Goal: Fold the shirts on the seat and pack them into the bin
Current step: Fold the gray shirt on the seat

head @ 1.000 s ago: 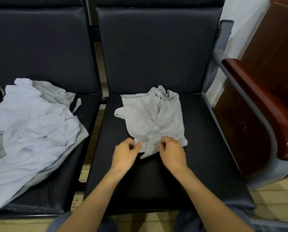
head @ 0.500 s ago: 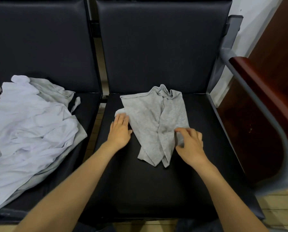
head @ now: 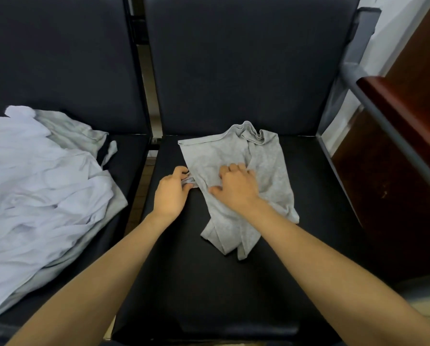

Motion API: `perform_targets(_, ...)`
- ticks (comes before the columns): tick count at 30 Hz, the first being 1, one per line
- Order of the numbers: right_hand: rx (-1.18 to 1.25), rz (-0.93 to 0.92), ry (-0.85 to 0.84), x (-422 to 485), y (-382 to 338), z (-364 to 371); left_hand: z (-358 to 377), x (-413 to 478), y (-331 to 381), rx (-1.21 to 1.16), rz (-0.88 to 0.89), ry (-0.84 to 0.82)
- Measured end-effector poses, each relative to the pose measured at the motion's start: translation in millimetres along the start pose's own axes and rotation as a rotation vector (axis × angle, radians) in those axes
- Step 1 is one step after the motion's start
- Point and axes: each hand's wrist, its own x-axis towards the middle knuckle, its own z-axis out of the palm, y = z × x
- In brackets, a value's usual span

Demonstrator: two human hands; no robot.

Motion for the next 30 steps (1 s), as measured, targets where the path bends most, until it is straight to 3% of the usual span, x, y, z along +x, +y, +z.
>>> perform_targets(4, -0.215, -0.108, 0.227, 6, -28, 7, -6, -4, -6, 0.103, 0.100, 0.097)
perform_targets(8, -0.276, -0.170, 0.032, 4, -38, 17, -11, -13, -8, 0.179, 0.087, 0.059)
perform_targets(10, -0.220, -0.137, 0.029, 3, -39, 12, -17, -16, -7, 0.192, 0.062, 0.024)
perform_targets(13, 0.143, 0.047, 0.074, 14, -39, -2, -25, -22, -6, 0.332, 0.071, -0.090)
perform_targets(15, 0.469, 0.188, 0.046, 30, -37, -18, -32, -29, 3, 0.393, 0.073, -0.282)
perform_targets(19, 0.864, 0.351, 0.111, 75, -32, -48, -55, -61, 29, 0.464, 0.203, -0.614)
perform_targets(23, 1.021, 0.312, -0.180, 66, -35, -58, -76, -105, 48, 0.351, 0.213, -0.891)
perform_targets(25, 0.883, 0.255, -0.194, 43, -30, -57, -85, -112, 48, 0.260, 0.126, -0.765)
perform_targets(27, 0.703, 0.214, -0.118, 12, -20, -54, -88, -107, 39, 0.200, 0.048, -0.405)
perform_targets(28, 0.616, 0.195, -0.092, -5, -14, -50, -86, -106, 35, 0.178, 0.004, -0.303)
perform_targets(30, 0.451, 0.156, -0.082, -39, 0, -38, -81, -112, 38, 0.190, -0.068, -0.375)
